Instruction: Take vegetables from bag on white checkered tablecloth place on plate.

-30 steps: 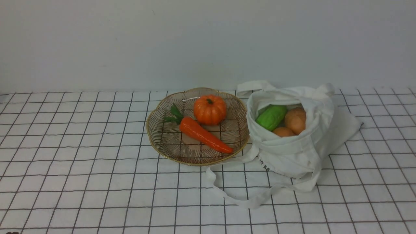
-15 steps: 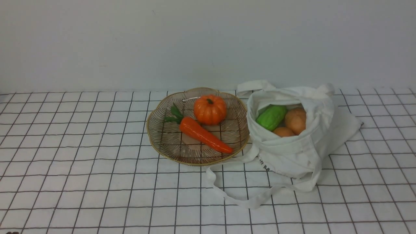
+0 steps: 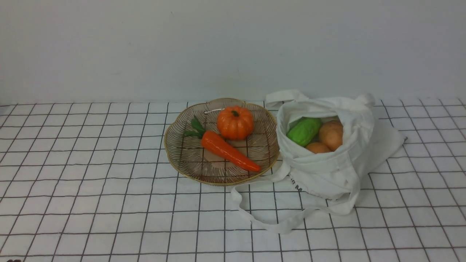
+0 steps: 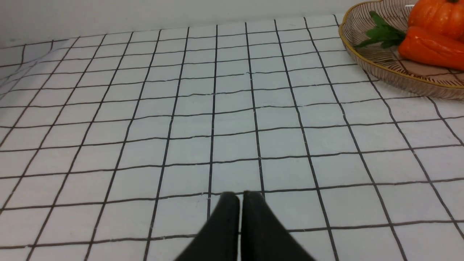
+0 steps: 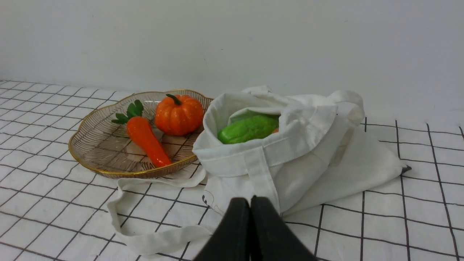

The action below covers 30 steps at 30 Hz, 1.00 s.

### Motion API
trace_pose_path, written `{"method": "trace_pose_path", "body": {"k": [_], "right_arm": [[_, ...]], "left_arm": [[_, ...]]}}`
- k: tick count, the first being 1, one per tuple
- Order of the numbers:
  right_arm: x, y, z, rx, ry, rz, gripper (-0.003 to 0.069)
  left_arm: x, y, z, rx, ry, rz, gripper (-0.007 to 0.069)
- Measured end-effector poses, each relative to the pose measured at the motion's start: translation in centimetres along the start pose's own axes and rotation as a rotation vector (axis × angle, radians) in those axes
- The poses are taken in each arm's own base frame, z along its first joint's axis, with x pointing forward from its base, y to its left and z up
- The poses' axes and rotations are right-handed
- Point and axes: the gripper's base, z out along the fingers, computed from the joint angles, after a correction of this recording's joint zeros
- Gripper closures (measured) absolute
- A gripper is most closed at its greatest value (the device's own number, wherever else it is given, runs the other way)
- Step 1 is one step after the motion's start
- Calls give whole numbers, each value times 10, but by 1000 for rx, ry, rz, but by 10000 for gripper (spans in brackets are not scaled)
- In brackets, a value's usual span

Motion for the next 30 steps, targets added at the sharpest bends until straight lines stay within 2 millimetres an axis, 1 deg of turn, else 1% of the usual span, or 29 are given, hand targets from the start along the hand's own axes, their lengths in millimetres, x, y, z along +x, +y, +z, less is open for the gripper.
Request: {"method": "trace_pose_path", "body": {"k": [14, 19, 21, 24, 26, 30], "right_arm": [[-1, 0, 0, 2, -14, 12, 673], [1, -5, -4, 57, -41, 31, 673], [5, -7, -4, 83, -56, 56, 673], [18, -9, -3, 107, -71, 88, 673], [34, -10, -1, 112, -76, 103, 673], [55, -11, 3, 115, -58, 103, 673]], "left_arm": [[0, 0, 0, 0, 0, 0, 632], [0, 0, 0, 0, 0, 0, 632], [0, 0, 0, 0, 0, 0, 632], [0, 0, 0, 0, 0, 0, 632], [0, 0, 0, 0, 0, 0, 632], [0, 0, 0, 0, 0, 0, 632]]}}
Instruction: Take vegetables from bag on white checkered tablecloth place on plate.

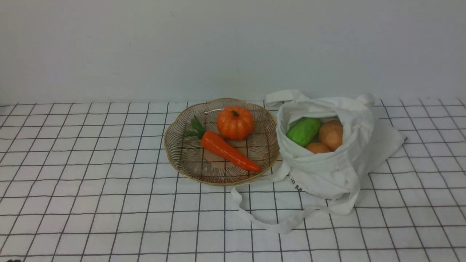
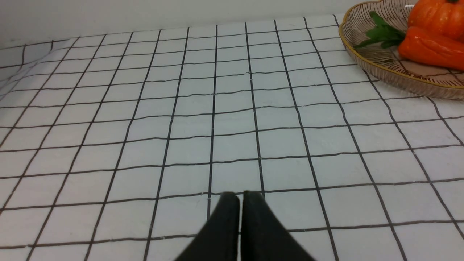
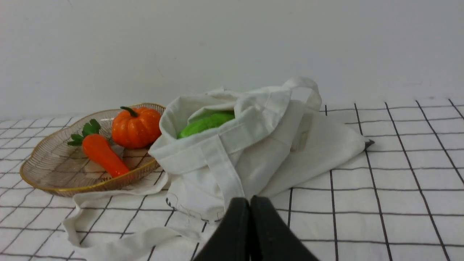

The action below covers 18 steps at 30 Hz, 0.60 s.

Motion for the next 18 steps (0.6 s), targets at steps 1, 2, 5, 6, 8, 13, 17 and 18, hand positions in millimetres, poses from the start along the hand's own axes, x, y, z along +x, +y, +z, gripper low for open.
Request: {"method": "trace_pose_path", "body": {"k": [1, 2, 5, 6, 8, 13, 17, 18], "right_arm": [[5, -1, 1, 2, 11, -1, 673], [10, -1, 2, 3, 25, -1, 673], [17, -2, 4, 6, 45, -1, 673], [17, -2, 4, 6, 43, -1, 673], [17, -2, 4, 7, 44, -4, 673], [19, -3, 4, 22, 57, -42, 673], [19, -6, 4, 63, 57, -47, 673], [18, -6, 4, 71, 56, -47, 673]], "left_arm": [[0, 0, 0, 0, 0, 0, 632], [0, 0, 0, 0, 0, 0, 632], [0, 0, 0, 0, 0, 0, 632], [0, 0, 0, 0, 0, 0, 632], [0, 0, 0, 0, 0, 0, 632], [0, 0, 0, 0, 0, 0, 632], [0, 0, 0, 0, 0, 0, 632], [0, 0, 0, 0, 0, 0, 632]]}}
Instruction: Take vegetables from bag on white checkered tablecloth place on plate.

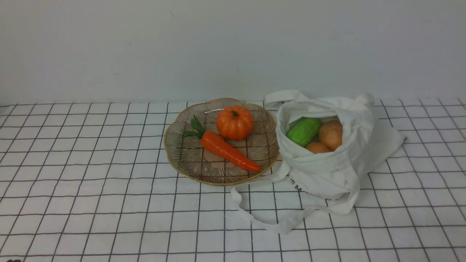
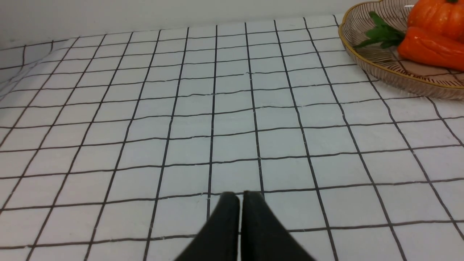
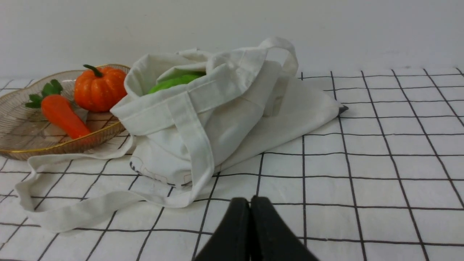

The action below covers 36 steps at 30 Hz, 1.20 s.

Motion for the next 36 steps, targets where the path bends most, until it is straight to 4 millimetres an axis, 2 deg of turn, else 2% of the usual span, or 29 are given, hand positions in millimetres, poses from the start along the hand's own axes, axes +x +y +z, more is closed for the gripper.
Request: {"method": "trace_pose_path", "body": {"k": [36], "right_arm": [[0, -1, 0, 18, 0, 1, 673]], "left_arm": [[0, 0, 0, 0, 0, 0, 632]]}}
